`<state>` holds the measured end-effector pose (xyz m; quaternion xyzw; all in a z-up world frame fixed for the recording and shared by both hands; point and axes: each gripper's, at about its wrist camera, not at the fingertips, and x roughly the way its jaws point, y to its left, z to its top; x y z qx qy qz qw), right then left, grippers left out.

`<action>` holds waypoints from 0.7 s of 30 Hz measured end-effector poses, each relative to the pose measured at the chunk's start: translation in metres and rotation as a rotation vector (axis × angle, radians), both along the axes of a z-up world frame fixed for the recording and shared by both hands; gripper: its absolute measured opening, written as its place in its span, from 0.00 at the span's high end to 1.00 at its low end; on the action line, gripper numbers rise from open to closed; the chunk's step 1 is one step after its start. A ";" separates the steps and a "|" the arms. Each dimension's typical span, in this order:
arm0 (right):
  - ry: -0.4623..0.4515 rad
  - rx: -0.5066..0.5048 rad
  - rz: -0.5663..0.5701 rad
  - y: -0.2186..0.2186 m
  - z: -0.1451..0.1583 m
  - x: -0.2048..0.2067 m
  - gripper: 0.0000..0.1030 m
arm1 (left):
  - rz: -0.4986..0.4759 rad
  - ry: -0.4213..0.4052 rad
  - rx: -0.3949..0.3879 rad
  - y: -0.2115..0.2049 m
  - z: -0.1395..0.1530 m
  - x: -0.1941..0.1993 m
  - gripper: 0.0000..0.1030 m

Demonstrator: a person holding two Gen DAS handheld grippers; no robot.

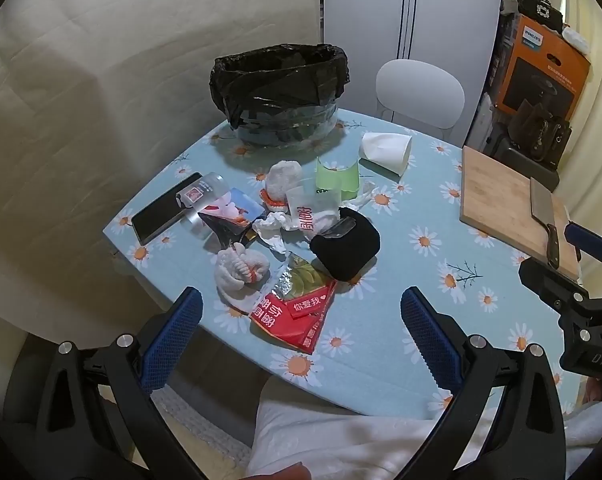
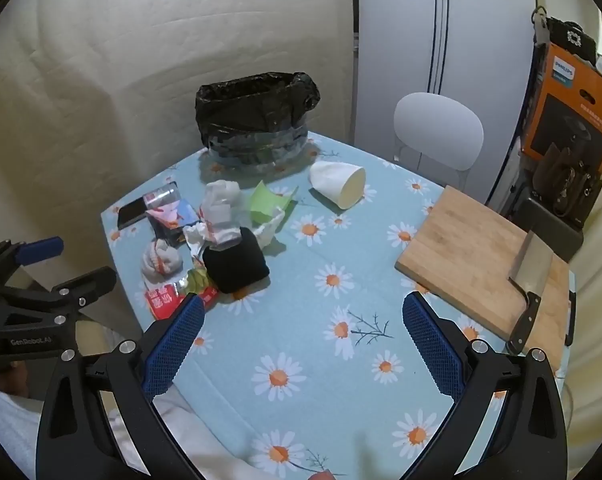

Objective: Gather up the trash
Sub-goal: 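Move the left tool toward the clear plastic cup on the table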

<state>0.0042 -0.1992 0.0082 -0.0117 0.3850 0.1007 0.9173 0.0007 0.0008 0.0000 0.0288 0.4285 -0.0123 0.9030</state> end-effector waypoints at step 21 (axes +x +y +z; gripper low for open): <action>0.116 0.074 -0.032 -0.013 -0.006 0.027 0.08 | 0.059 0.062 -0.014 0.040 -0.009 0.024 0.06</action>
